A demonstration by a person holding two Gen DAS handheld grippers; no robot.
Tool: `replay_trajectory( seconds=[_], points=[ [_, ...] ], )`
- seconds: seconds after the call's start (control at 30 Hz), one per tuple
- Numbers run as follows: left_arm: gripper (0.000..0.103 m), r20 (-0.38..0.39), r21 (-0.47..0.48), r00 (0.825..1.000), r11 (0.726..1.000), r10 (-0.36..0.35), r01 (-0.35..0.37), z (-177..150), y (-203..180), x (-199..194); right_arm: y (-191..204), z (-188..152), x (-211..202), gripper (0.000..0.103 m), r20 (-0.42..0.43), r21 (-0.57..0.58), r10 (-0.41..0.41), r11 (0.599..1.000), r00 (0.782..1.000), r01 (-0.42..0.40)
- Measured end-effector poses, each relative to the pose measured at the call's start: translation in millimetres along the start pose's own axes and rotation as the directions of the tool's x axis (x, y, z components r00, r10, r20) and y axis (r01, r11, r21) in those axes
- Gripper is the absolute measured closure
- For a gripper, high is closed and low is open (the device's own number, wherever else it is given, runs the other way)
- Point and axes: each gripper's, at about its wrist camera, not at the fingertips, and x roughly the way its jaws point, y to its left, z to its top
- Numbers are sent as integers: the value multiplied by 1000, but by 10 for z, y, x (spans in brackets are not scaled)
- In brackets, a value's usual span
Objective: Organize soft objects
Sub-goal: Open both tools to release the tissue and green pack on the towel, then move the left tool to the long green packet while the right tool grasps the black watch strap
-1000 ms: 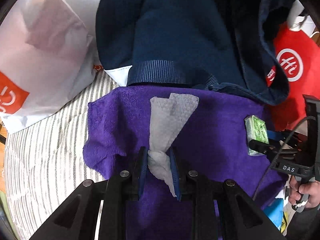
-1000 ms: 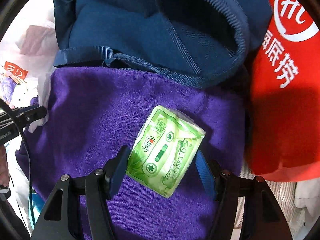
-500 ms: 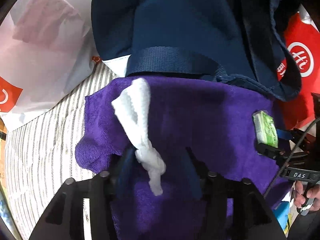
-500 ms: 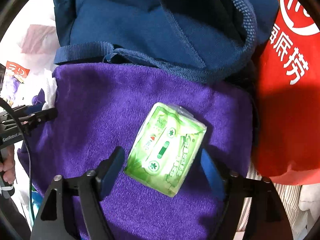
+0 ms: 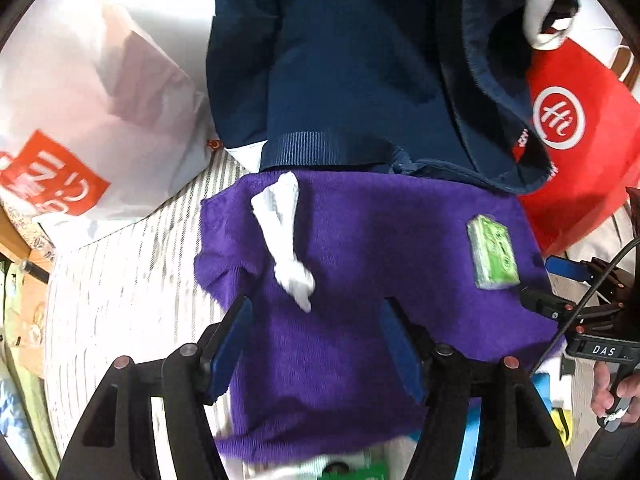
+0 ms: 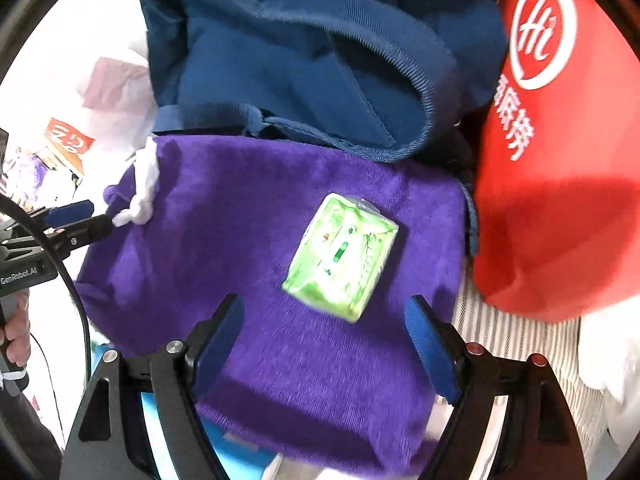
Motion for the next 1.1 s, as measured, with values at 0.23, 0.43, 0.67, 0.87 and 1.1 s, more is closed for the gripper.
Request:
replay_trajectory(
  seconds=[0.23, 0.43, 0.67, 0.87, 1.1],
  points=[
    [39, 40, 0, 999, 1000, 17, -17, -307, 69, -425, -144, -349, -462, 21, 51, 28, -4, 1000, 999, 3],
    [37, 74, -17, 997, 1000, 4, -2, -586, 117, -647, -456, -900, -725, 21, 44, 72, -30, 997, 999, 27],
    [36, 79, -70, 997, 997, -8, 14, -1044, 161, -710, -722, -1442, -710, 21, 5, 114, -69, 991, 998, 68],
    [36, 65, -124, 998, 992, -9, 17, -1409, 272, -744, -894, -1732, -661, 21, -8, 81, -100, 992, 995, 100],
    [36, 51, -162, 999, 987, 9, 0, -1578, 338, -728, -960, -1759, -474, 23, -9, -2, -148, 989, 989, 148]
  ],
)
